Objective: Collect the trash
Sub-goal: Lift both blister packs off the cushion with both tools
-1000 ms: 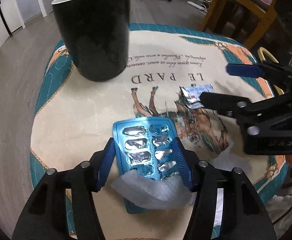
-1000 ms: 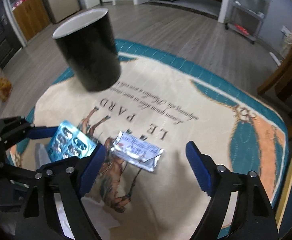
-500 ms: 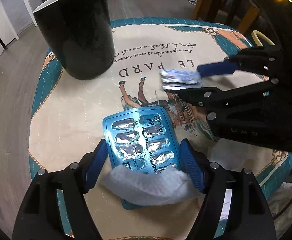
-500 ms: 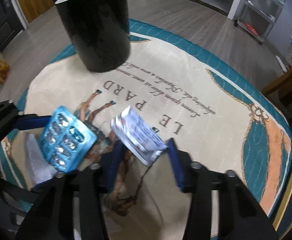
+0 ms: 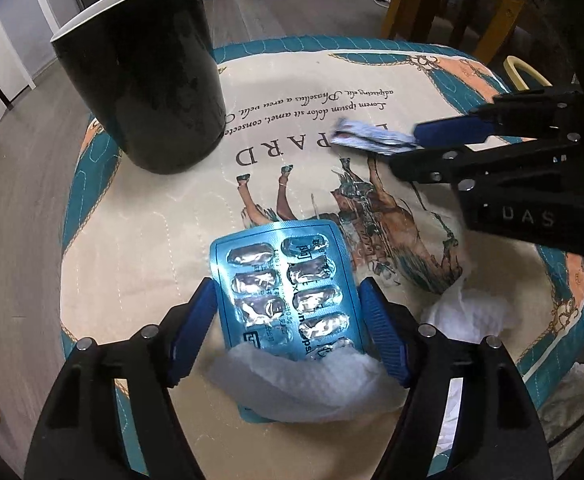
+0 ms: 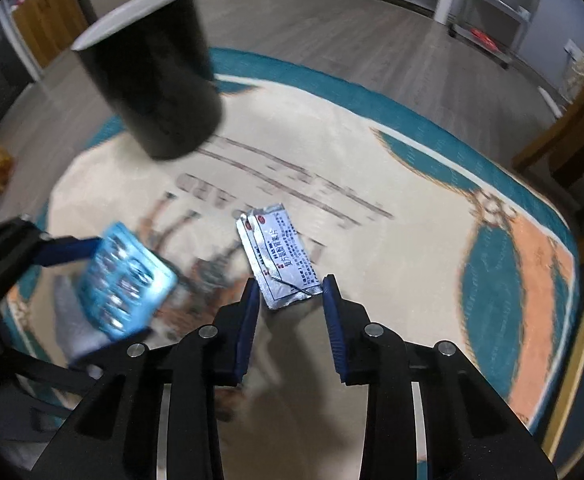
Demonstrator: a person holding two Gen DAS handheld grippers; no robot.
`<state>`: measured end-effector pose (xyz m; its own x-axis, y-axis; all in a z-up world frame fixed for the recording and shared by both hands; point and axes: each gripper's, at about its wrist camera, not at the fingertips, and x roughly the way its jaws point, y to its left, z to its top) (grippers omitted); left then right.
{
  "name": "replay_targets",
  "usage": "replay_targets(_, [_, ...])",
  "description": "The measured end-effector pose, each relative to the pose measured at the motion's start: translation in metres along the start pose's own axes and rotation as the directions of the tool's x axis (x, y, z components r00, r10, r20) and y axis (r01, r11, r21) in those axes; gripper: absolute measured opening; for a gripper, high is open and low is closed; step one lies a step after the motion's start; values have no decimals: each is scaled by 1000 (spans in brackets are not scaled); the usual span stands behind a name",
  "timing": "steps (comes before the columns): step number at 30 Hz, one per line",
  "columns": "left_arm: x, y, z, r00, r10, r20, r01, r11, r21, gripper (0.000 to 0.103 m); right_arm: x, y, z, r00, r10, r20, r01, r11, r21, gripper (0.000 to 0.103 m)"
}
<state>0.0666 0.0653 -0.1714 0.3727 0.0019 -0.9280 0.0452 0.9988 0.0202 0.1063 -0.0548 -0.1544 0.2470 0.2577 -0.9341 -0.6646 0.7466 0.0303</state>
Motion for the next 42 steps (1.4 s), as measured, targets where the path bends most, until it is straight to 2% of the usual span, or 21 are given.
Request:
replay_targets(3, [1, 2, 1, 1000, -5, 4, 5, 1000, -3, 72, 2, -8, -2, 1000, 5, -18, -4, 1000, 26, 36])
replay_targets(5, [2, 1, 2, 1000, -11, 6, 11, 1000, -6, 72, 0, -7, -1, 1000, -3, 1, 2, 1000, 22, 41])
replay_targets(6, [3, 0, 3, 1000, -12, 7, 12, 1000, -6, 73, -1, -5, 0, 1000, -8, 14, 8, 1000, 15, 49])
replay_targets(9, [5, -1, 2, 1000, -25, 9, 25, 1000, 2, 79, 1, 1, 1, 999, -26, 28, 26, 1000, 3, 56])
replay_targets(12, [6, -4, 2, 1000, -19, 14, 19, 1000, 20, 80, 8, 2, 6, 999, -42, 19, 42, 999, -2, 56])
replay_targets(14, [6, -3, 3, 1000, -19, 13, 19, 1000, 17, 79, 9, 7, 5, 999, -38, 18, 39, 999, -6, 56])
replay_targets(15, [6, -3, 3, 1000, -11, 13, 10, 1000, 16, 77, 9, 7, 6, 999, -38, 19, 38, 999, -10, 52])
replay_targets(16, [5, -3, 4, 1000, 2, 15, -3, 1000, 15, 71, 6, 9, 4, 999, -33, 19, 34, 999, -12, 43])
replay_targets(18, [4, 0, 5, 1000, -5, 12, 4, 1000, 8, 71, 5, 9, 5, 1000, -17, 15, 17, 1000, -12, 33])
replay_targets(23, [1, 0, 8, 1000, 21, 19, -21, 1000, 15, 70, -5, 9, 0, 1000, -6, 31, 6, 1000, -14, 32])
replay_targets(26, [-7, 2, 12, 997, 41, 58, -42, 999, 2, 70, -12, 3, 1, 998, 9, 60, -10, 1000, 1, 31])
replay_targets(28, [-18, 4, 18, 993, 60, 106, -59, 998, -17, 70, -20, -2, 1, 997, 6, 79, -7, 1000, 9, 31])
replay_targets(31, [-34, 6, 26, 985, 49, 164, -43, 998, -39, 70, -28, -9, 0, 995, 10, 102, -12, 1000, 17, 31])
replay_targets(33, [-45, 2, 31, 977, 55, 204, -51, 998, -27, 70, -34, -16, 2, 993, 8, 117, -11, 1000, 23, 31])
replay_targets(37, [-62, -7, 41, 964, 59, 260, -63, 998, 6, 70, -52, -28, 0, 987, 10, 162, -16, 999, 34, 31])
replay_targets(42, [-78, -18, 53, 955, 34, 296, -40, 999, 13, 70, -75, -53, -7, 977, -3, 213, -13, 997, 72, 31])
